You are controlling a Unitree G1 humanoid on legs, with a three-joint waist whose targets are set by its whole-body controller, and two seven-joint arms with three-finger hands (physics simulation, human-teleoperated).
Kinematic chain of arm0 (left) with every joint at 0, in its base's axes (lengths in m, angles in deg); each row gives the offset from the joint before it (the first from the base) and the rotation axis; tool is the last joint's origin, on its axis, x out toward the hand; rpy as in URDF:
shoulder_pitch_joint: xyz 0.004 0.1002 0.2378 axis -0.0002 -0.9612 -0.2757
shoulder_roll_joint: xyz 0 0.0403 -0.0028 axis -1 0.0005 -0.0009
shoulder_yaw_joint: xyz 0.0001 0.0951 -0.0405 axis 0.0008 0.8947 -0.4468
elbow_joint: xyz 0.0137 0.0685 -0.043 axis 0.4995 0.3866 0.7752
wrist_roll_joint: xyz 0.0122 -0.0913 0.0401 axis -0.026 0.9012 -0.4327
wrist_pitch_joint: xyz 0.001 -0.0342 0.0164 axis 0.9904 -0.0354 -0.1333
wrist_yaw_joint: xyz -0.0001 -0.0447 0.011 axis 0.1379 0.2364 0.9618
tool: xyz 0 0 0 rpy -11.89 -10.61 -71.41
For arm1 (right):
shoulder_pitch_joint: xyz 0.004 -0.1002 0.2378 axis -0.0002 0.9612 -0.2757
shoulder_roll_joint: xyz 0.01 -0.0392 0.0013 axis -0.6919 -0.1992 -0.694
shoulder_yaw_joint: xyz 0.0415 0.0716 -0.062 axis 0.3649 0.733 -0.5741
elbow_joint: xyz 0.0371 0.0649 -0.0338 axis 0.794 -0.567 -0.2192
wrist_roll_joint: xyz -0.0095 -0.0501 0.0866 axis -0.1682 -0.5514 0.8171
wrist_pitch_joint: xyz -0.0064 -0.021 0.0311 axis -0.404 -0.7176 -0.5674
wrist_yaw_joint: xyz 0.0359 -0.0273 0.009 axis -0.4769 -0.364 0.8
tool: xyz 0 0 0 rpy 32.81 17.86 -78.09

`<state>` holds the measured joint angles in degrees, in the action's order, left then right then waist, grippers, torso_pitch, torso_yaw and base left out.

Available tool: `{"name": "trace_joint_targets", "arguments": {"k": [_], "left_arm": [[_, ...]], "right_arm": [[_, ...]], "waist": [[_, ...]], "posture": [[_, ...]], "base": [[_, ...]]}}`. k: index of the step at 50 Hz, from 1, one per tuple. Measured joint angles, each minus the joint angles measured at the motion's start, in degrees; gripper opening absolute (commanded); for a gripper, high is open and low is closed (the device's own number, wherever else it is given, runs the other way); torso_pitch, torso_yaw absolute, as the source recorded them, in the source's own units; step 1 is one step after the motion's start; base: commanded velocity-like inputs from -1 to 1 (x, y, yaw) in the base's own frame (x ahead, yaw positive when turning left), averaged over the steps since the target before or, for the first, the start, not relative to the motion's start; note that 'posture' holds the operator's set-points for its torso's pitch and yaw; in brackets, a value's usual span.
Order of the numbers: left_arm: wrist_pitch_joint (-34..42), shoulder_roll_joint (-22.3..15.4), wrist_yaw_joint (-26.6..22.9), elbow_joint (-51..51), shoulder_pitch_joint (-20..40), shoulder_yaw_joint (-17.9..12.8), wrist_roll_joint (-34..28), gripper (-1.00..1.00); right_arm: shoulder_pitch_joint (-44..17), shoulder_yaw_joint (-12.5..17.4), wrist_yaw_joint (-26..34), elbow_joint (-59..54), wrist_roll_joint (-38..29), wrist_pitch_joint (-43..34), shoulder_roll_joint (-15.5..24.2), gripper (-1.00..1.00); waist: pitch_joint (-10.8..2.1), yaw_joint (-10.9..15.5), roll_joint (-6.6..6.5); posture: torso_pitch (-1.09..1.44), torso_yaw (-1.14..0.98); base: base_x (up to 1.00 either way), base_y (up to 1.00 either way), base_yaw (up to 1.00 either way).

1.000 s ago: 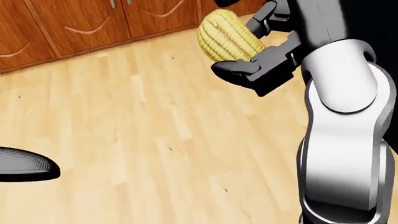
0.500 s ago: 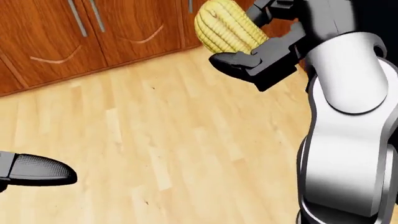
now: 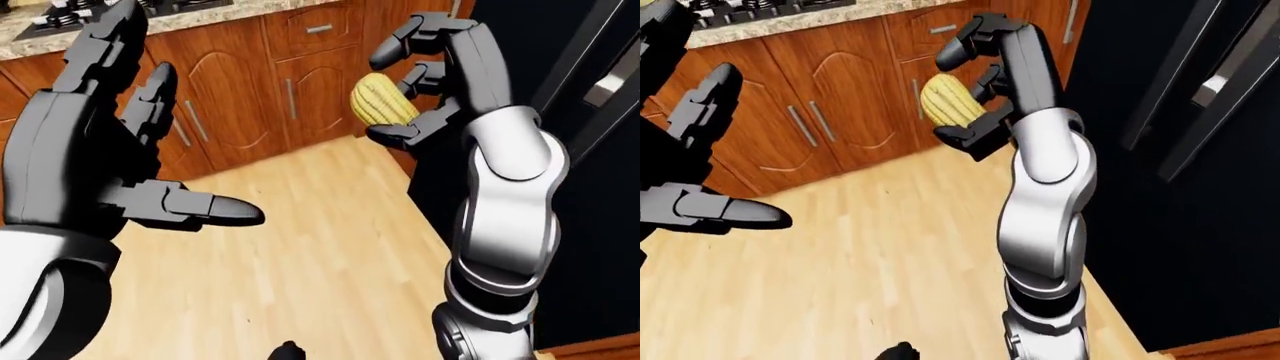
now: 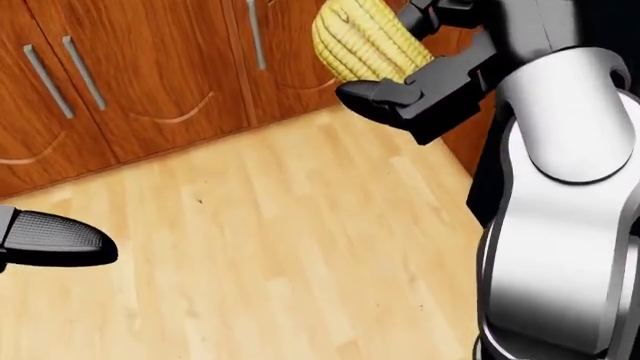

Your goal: Pick the corn from the oven and place it on the plate on the counter.

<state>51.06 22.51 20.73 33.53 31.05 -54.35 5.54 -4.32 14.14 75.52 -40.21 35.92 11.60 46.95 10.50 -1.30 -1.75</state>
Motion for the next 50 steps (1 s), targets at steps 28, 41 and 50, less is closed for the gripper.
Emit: {"name": "trace_joint_targets", "arguments": {"k": [28, 41, 50], "left_arm": [[-2.84, -3.84, 2.81, 0.11, -0.25, -0.07, 3.04, 1.00], [-2.31, -5.26, 5.15, 0.87, -0.23, 0.59, 6.00, 1.00], [-4.64, -5.49, 4.11, 0.25, -0.13, -1.30, 5.33, 1.00]], "right_arm": [[-0.77, -0.85, 1.23, 0.98, 0.30, -1.95, 0.41, -1.00], [-1.31, -1.83, 3.11, -0.18, -0.08, -3.40, -0.52, -1.00], [-2.68, -0.49, 0.43, 2.19, -0.50, -0.18, -1.08, -1.00]], "waist": [[0.13, 1.61, 1.06], [1.23, 2.03, -1.78], [0.18, 2.36, 2.15]], "posture": [[0.25, 0.00], [0.25, 0.00], [0.25, 0.00]], "base": [[0.51, -0.22, 0.00], [0.63, 0.00, 0.00], [0.50, 0.07, 0.32]]}}
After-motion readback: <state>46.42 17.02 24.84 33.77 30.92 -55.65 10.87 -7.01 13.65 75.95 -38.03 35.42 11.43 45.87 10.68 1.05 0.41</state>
